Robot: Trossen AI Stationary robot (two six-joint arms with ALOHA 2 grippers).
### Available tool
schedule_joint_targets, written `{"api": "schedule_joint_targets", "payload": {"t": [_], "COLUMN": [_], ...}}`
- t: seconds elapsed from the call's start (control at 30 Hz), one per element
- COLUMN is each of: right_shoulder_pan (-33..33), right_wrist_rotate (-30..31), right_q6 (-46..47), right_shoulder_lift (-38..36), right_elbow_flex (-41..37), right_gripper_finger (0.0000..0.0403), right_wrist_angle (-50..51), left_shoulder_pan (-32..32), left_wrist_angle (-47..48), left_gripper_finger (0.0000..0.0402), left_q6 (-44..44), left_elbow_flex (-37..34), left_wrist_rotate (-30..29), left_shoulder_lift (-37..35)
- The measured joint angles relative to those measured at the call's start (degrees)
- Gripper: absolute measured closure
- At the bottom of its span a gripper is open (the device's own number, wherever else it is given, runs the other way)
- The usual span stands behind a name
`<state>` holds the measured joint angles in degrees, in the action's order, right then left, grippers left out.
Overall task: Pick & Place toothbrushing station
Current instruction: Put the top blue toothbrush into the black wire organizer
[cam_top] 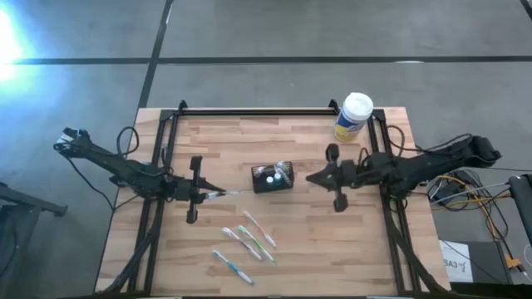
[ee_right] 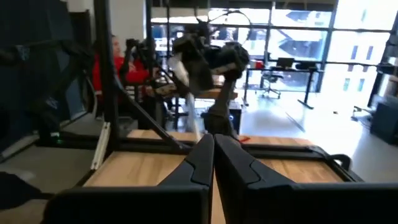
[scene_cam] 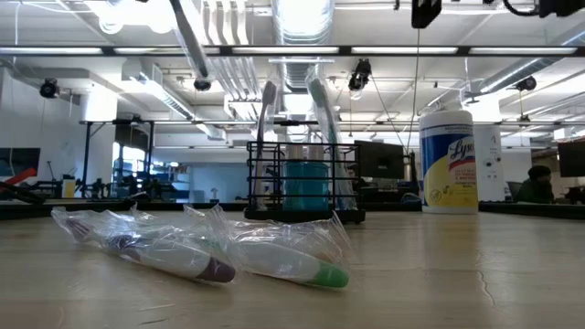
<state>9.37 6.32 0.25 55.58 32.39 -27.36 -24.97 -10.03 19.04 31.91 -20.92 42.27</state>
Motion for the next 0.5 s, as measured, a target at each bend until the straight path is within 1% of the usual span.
{"api": "schedule_joint_targets", "payload": {"t": [0.17,0.33,0.4,0.5], "right_shoulder_pan": [-3.44,-4.64,-4.61,-4.51], "right_wrist_rotate": [-3.49,-3.88,-3.72,-3.93], "right_q6": [2.06,4.35,4.72,4.91], "right_shoulder_lift": [-6.33,-10.63,-11.49,-12.17], "right_elbow_flex": [-4.98,-11.13,-13.49,-17.05], "right_gripper_finger": [0.0394,0.0394,0.0394,0.0394], "right_wrist_angle": [-0.75,-1.81,-4.66,-9.57], "left_shoulder_pan": [0.17,0.32,0.82,2.33], "left_wrist_angle": [4.07,5.69,3.25,-5.05], "left_gripper_finger": [0.0386,0.0386,0.0386,0.0386], "left_q6": [-3.16,-5.71,-6.34,-7.24], "left_elbow_flex": [-0.14,-0.48,-1.21,-3.15], "left_wrist_rotate": [0.04,2.10,3.46,6.72], "left_shoulder_lift": [-1.48,-1.54,-0.58,2.19]}}
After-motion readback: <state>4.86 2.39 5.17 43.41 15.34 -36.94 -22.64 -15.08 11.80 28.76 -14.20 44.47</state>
